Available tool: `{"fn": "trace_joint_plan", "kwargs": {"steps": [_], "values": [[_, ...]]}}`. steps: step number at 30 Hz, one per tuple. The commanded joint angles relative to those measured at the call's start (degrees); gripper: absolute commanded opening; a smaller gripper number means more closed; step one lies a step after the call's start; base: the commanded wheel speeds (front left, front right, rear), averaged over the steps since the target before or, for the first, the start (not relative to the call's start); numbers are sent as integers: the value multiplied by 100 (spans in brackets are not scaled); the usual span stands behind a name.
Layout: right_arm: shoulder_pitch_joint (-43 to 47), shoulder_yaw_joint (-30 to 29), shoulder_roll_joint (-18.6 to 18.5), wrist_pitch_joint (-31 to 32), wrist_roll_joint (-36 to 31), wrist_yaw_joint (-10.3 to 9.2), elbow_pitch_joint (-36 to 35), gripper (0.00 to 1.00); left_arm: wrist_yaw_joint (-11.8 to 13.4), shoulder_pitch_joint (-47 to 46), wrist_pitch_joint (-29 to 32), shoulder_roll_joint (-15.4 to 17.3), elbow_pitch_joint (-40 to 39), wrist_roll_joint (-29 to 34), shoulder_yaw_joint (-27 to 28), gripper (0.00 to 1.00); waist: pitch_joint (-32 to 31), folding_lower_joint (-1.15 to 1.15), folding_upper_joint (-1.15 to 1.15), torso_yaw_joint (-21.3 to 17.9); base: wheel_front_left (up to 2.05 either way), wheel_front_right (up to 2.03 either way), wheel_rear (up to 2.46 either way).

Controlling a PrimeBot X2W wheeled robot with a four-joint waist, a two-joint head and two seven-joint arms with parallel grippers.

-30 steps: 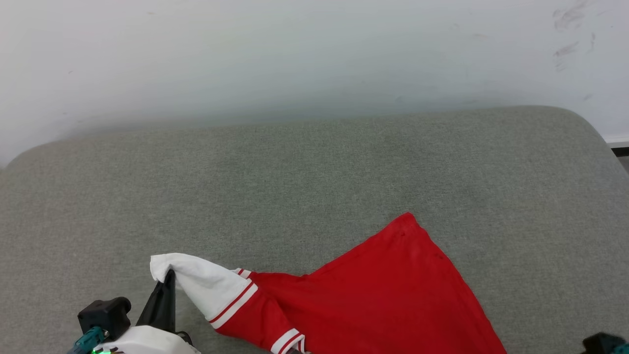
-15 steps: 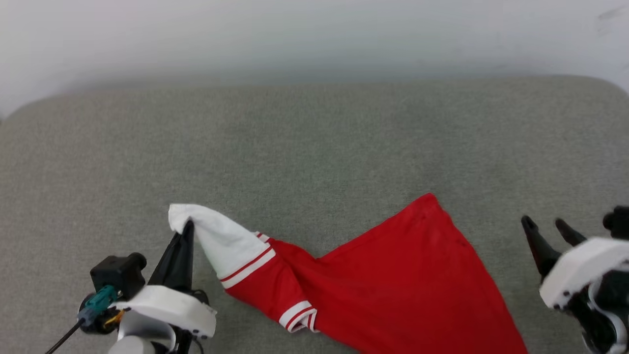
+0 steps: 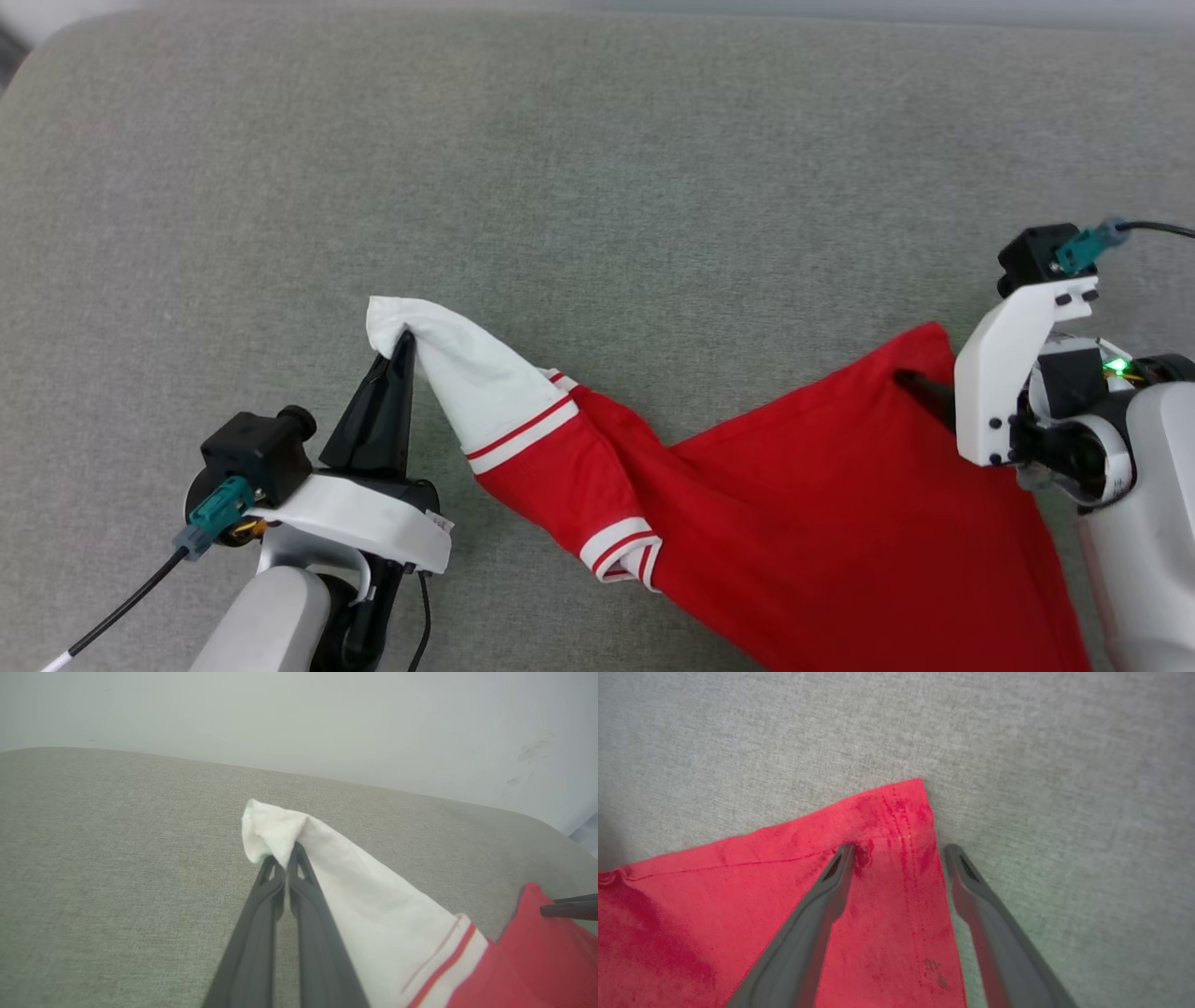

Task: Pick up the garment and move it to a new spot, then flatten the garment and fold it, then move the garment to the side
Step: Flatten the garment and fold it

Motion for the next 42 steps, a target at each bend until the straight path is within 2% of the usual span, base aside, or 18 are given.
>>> {"fn": "trace_joint_plan", "kwargs": {"steps": [1,5,6,7,8,13,18,21,26,31,34,42], "values": [[-137,99,-27,103,36,-4,150,100,-28,-102,-35,-15,38,28,-4,0,138,-1,0,134,0,0,0],[-149,372,23,454,53,-3,744,100,-57,-172,-78,-69,117,29,-49,0,177,-1,0,183,0,0,0],[-130,431,30,550,41,-4,883,45,-68,-179,-82,-81,140,24,-61,0,179,-1,0,196,0,0,0],[-113,484,49,615,62,-3,976,18,-90,-184,-98,-84,169,10,-64,0,175,-1,0,206,0,0,0],[-103,543,72,662,106,-3,1050,0,-98,-190,-110,-88,202,-2,-64,0,162,-1,0,213,0,0,0],[-245,657,-51,520,250,-3,1127,0,-101,-139,-136,-108,286,-31,-84,0,-15,-1,0,212,0,0,0],[-405,700,-188,124,347,-3,952,0,-126,-102,-136,-54,333,-68,-51,0,-291,-1,0,171,0,0,0],[-537,619,-310,-444,389,-3,751,0,-176,-252,-66,79,302,-114,11,0,-649,-1,0,104,0,0,0],[-693,353,-314,-1075,295,-4,669,0,-306,-609,197,288,322,-256,137,0,-1131,-1,0,-40,0,0,0],[-988,28,-216,-1474,106,-4,720,0,-405,-1310,489,534,441,-269,266,0,-1445,-1,0,-210,0,0,0],[-1237,-153,-208,-1608,-27,-4,757,0,-437,-1802,716,556,544,-203,196,0,-1511,-1,0,-264,0,0,0],[-2251,-558,-147,-1951,-488,-4,818,0,-545,-3508,1144,402,1388,-272,209,0,-1017,-1,0,-362,0,0,0]]}}
